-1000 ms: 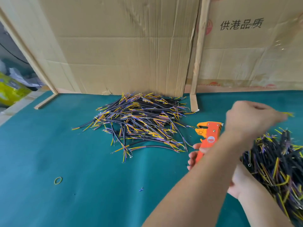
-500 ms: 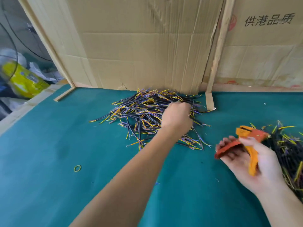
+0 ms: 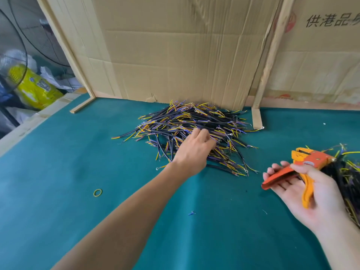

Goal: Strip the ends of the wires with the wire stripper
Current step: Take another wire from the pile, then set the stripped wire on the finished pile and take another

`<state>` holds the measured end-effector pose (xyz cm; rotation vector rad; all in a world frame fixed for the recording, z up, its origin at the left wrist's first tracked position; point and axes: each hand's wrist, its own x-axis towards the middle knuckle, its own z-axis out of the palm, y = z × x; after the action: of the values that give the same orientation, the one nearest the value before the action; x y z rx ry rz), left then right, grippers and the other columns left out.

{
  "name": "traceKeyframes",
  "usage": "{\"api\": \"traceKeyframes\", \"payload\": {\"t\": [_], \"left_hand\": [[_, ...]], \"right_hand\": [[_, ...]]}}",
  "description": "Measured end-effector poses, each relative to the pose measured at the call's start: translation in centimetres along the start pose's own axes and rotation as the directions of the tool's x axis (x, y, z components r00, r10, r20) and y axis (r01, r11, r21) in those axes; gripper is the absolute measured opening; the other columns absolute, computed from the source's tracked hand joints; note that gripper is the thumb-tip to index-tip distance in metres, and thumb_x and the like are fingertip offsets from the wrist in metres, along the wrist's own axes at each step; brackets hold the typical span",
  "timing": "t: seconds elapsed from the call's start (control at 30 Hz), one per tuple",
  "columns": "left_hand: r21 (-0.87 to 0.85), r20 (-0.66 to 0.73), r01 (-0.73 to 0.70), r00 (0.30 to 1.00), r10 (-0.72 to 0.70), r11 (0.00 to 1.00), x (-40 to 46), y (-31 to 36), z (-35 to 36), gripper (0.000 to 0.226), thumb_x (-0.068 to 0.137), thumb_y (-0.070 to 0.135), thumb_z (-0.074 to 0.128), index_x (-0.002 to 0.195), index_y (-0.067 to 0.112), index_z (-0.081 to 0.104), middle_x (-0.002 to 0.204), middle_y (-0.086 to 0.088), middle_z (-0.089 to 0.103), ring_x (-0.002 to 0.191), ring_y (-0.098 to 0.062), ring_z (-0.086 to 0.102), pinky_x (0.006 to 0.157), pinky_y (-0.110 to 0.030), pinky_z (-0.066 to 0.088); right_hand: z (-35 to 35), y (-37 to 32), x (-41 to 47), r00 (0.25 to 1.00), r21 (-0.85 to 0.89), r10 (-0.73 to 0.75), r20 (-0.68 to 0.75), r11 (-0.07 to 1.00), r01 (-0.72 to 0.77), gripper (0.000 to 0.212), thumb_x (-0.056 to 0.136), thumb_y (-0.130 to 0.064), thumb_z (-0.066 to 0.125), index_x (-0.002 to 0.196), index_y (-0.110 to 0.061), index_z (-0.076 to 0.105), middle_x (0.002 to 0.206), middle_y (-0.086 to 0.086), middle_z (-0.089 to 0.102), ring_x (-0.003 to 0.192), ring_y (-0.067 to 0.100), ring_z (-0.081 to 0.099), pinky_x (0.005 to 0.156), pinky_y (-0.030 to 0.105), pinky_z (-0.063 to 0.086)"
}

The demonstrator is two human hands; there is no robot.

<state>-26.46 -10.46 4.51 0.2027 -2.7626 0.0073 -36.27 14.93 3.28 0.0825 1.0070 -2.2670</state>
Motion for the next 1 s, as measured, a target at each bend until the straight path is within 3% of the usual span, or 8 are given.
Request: {"api": "traceKeyframes", "payload": {"t": [0.1,0.27,0.37,0.47,0.57,0.73,0.87,1.0], "left_hand": [[0.02,-0.044,0.021,0.999,-0.021,1.0,0.4,-0.5,-1.0,0.033,0.087,-0.003,0.058,0.113,0.015,0.064,0.113,-0.01,0.05,0.102,-0.031,0.043,0.086,-0.042,0.043],[-0.272,-0.276,0.108,0.943,-0.185,0.956,0.9,2.2,-4.1,0.029,0.092,-0.001,0.051,0.113,0.018,0.059,0.11,-0.002,0.054,0.085,-0.035,0.058,0.066,-0.045,0.051],[-0.52,-0.393,0.031,0.879,-0.271,0.853,0.0,5.7,-3.5,0.022,0.094,-0.003,0.052,0.104,0.009,0.068,0.104,-0.004,0.063,0.09,-0.025,0.06,0.078,-0.036,0.05],[-0.682,-0.305,0.126,0.847,-0.436,0.721,-2.2,9.2,-0.3,0.02,0.095,-0.002,0.057,0.096,0.009,0.074,0.097,-0.001,0.068,0.091,-0.014,0.061,0.082,-0.026,0.048],[-0.774,-0.232,0.245,0.747,-0.623,0.583,-3.9,10.2,2.1,0.022,0.091,-0.004,0.061,0.089,0.012,0.076,0.093,0.007,0.071,0.089,-0.002,0.063,0.082,-0.017,0.047],[-0.798,-0.229,0.251,0.715,-0.661,0.548,-3.7,9.6,2.5,0.024,0.087,-0.007,0.061,0.087,0.013,0.074,0.092,0.009,0.071,0.088,-0.003,0.065,0.079,-0.013,0.046],[-0.922,-0.17,0.153,0.667,-0.725,0.357,-3.3,10.0,2.5,0.035,0.087,-0.011,0.054,0.106,0.017,0.063,0.116,-0.004,0.057,0.095,-0.012,0.072,0.072,-0.015,0.049],[-0.983,-0.088,0.075,0.612,-0.786,0.169,-2.9,10.0,2.7,0.055,0.09,-0.007,0.058,0.133,0.024,0.042,0.14,-0.008,0.038,0.1,-0.016,0.073,0.077,-0.029,0.058]], "right_hand": [[0.0,0.0,0.1,1.0,-0.015,0.004,-0.005,1.0,-0.004,0.015,0.095,-0.013,0.052,0.105,-0.005,0.061,0.088,0.015,0.072,0.085,0.031,0.075,0.083,0.047,0.057],[0.1,-0.1,0.1,1.0,-0.061,0.024,0.018,0.998,-0.023,0.019,0.093,-0.013,0.055,0.108,-0.003,0.063,0.088,0.017,0.072,0.082,0.033,0.073,0.078,0.047,0.061],[0.2,-0.1,-0.2,0.994,-0.092,0.076,0.077,0.993,-0.069,0.031,0.082,-0.016,0.064,0.109,-0.001,0.066,0.096,0.022,0.072,0.077,0.034,0.071,0.073,0.046,0.062],[0.4,0.2,-0.6,0.976,-0.15,0.128,0.175,0.983,-0.102,0.035,0.081,-0.019,0.062,0.11,-0.001,0.067,0.115,0.029,0.07,0.079,0.035,0.071,0.071,0.046,0.062],[0.4,0.6,-0.7,0.946,-0.194,0.194,0.259,0.97,-0.146,0.037,0.085,-0.019,0.059,0.116,0.0,0.063,0.125,0.034,0.065,0.086,0.04,0.071,0.074,0.048,0.061],[0.5,1.1,-0.8,0.931,-0.232,0.211,0.299,0.962,-0.143,0.036,0.083,-0.013,0.059,0.117,0.001,0.06,0.126,0.035,0.064,0.098,0.046,0.071,0.078,0.048,0.061],[0.6,1.3,-0.5,0.938,-0.239,0.193,0.287,0.963,-0.125,0.033,0.084,-0.011,0.058,0.116,-0.001,0.061,0.124,0.033,0.066,0.095,0.043,0.071,0.077,0.047,0.062],[0.6,1.3,-0.3,0.947,-0.251,0.183,0.263,0.961,-0.116,0.036,0.082,-0.012,0.06,0.116,-0.002,0.063,0.117,0.03,0.068,0.095,0.044,0.072,0.073,0.047,0.062]]}}
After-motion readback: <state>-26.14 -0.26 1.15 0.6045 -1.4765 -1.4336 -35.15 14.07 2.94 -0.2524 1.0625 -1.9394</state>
